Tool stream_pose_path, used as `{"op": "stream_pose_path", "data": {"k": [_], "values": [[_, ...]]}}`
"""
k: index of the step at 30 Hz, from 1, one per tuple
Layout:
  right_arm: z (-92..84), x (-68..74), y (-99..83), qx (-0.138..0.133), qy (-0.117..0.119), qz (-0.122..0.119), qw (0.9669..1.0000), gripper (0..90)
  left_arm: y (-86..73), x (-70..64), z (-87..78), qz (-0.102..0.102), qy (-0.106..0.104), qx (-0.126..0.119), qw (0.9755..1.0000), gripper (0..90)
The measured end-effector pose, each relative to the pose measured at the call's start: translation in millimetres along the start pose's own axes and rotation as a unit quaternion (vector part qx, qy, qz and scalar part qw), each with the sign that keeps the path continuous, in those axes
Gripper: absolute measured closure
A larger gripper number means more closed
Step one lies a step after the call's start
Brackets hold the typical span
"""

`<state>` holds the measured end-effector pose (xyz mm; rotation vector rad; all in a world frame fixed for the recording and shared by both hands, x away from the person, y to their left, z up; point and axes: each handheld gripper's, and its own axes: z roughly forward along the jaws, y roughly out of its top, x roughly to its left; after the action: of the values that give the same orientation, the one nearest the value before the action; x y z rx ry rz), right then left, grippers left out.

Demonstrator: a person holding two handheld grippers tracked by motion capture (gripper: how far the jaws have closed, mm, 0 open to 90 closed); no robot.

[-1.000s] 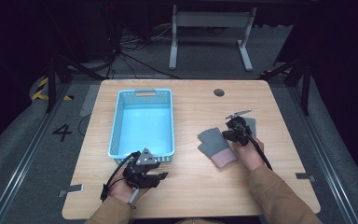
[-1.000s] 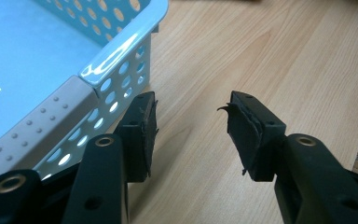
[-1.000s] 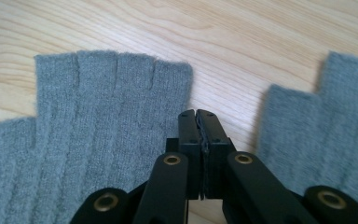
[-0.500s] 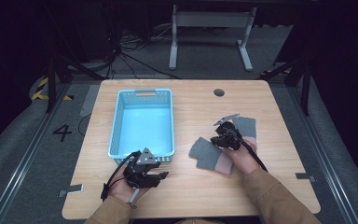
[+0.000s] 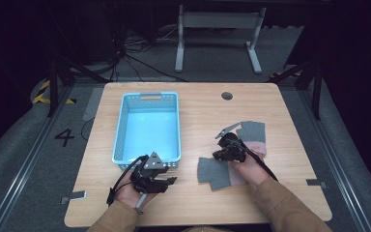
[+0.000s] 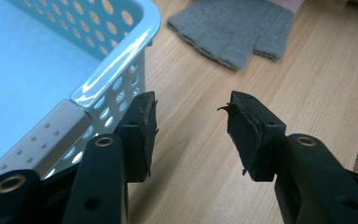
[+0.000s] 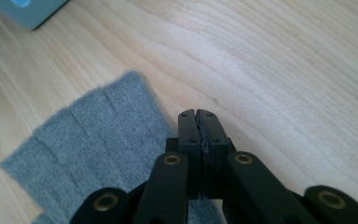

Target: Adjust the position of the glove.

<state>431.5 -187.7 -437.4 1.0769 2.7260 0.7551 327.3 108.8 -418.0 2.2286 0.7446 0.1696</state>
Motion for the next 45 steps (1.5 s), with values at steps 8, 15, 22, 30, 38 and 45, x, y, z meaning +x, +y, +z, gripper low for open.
{"op": "stream_pose_path", "data": {"k": [8, 15, 22, 30, 38, 45], "values": [[-3.0, 6.6, -1.6, 0.007, 0.01, -0.007, 0.9999, 89.3, 1.9, 0.5, 1.4, 0.003, -0.002, -0.001, 1.0, 52.7], [-22.4, 2.9, -1.1, -0.059, -0.014, 0.001, 0.9982, 89.2, 4.3, 0.0, 2.3, 0.006, -0.005, -0.003, 1.0, 52.7], [-44.1, -14.2, -10.3, -0.088, -0.03, 0.034, 0.9951, 89.1, 9.8, 0.0, 7.0, 0.014, -0.012, -0.002, 0.9998, 52.7], [-51.8, -41.6, -25.8, -0.083, -0.058, 0.084, 0.9913, 89.1, 13.6, -1.0, 11.6, 0.018, -0.018, -0.003, 0.9997, 52.7], [-45.5, -58.3, -37.2, -0.057, -0.067, 0.106, 0.9905, 89.0, 14.5, -1.2, 12.4, 0.019, -0.02, -0.002, 0.9996, 52.7], [-40.7, -62.9, -43.6, -0.039, -0.067, 0.112, 0.9906, 88.5, 17.4, -1.2, 14.2, 0.023, -0.023, -0.004, 0.9995, 52.7]]}}
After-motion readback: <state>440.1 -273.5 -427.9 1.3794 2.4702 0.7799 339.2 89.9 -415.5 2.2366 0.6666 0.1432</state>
